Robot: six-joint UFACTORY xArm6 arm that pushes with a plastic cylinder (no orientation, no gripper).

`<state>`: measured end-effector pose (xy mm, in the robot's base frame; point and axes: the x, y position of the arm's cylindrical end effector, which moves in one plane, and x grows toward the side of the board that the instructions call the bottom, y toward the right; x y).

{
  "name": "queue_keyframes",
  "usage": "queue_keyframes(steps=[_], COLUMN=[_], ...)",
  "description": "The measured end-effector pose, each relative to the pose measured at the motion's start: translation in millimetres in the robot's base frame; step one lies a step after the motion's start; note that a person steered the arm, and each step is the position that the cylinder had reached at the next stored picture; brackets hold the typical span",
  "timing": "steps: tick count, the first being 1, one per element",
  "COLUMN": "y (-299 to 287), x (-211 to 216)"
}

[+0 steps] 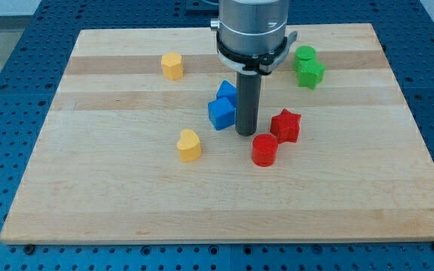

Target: Move the blue cube towards the green star

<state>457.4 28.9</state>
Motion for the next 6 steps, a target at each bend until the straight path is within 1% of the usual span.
queue_keyframes(steps=[2, 4, 6], y=[48, 95, 99], x=[3, 24, 27])
